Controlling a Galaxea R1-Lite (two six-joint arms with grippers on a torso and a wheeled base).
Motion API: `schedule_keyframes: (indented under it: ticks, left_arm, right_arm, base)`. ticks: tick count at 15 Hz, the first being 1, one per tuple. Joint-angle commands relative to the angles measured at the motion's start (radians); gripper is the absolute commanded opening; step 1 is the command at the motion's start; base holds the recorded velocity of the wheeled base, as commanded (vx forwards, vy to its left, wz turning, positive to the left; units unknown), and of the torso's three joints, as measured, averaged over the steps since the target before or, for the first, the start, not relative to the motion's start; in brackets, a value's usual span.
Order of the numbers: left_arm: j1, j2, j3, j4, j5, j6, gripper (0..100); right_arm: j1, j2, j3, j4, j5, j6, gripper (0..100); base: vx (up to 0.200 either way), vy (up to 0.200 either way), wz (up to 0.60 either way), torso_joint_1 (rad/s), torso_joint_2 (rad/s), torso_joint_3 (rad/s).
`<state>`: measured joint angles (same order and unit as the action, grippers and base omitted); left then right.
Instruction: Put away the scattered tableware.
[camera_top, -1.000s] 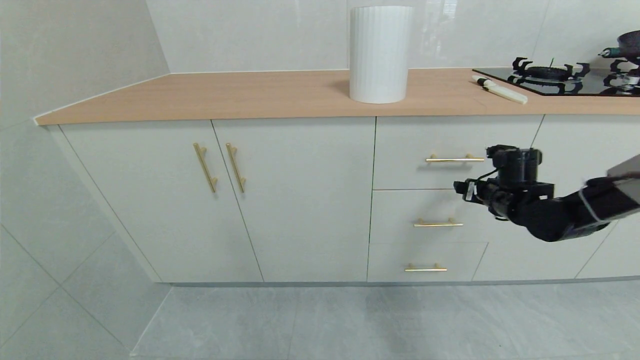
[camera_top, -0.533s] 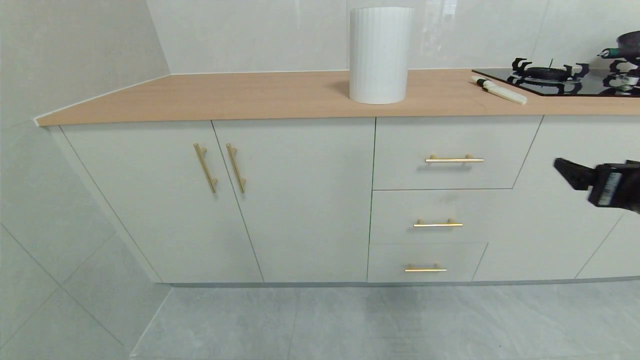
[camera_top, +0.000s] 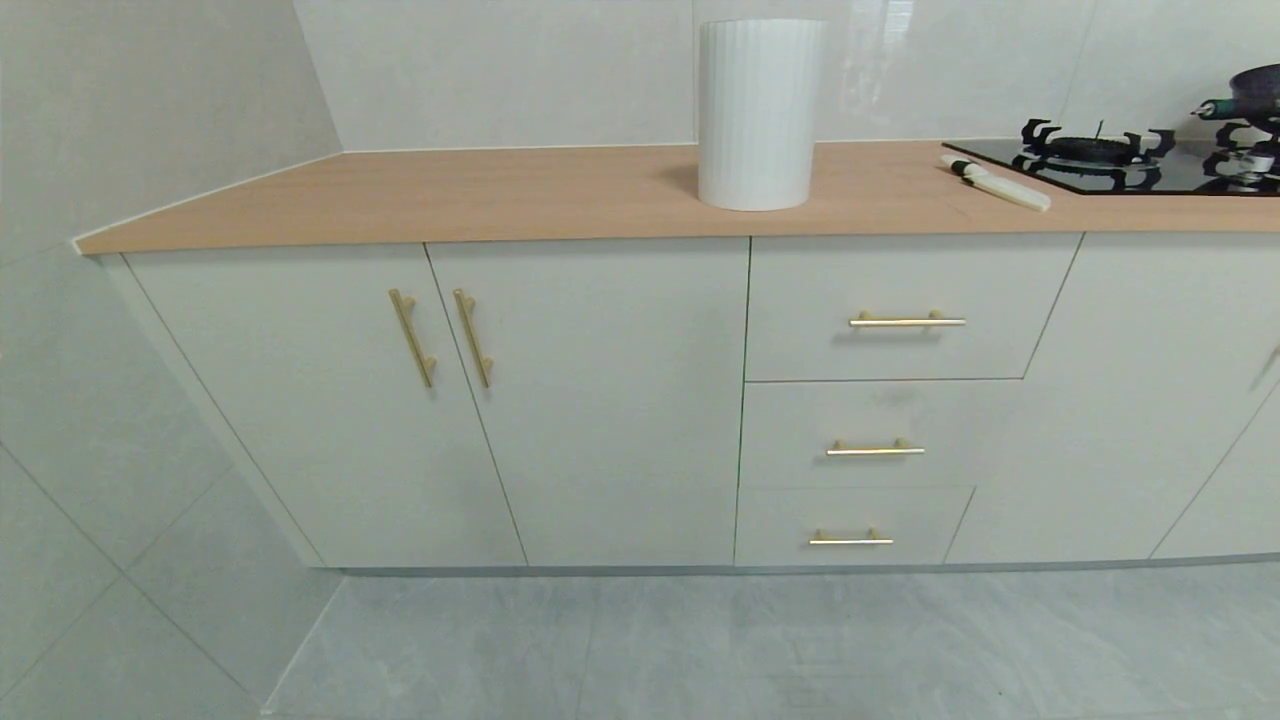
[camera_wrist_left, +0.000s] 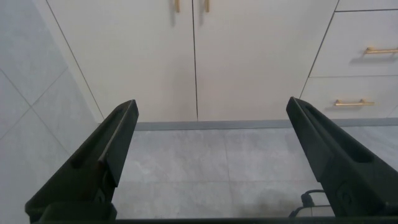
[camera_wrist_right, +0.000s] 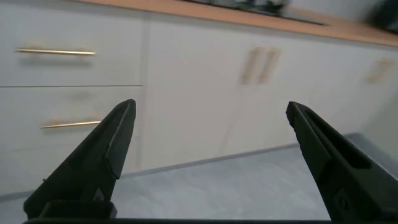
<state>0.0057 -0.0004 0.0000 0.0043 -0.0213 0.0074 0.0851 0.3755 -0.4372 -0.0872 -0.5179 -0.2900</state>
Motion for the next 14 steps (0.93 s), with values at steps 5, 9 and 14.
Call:
schedule_keyframes:
  ticks: [5,9,14]
  left_arm:
    - [0.0,0.0,0.0,0.0,0.0,-0.001,100]
    - [0.0,0.0,0.0,0.0,0.0,-0.001,100]
    - [0.0,0.0,0.0,0.0,0.0,0.017,100]
  right_arm:
    - [-0.09,-0.374,0.379,0.0,0.11,0.054,100]
    - [-0.09,-0.372,0.437,0.063,0.492,0.233,100]
    - [-0.088,-0.374,0.436,0.089,0.536,0.273,100]
  base:
    - [0.0,0.0,0.0,0.0,0.0,0.0]
    - [0.0,0.0,0.0,0.0,0.0,0.0]
    - [0.0,0.0,0.0,0.0,0.0,0.0]
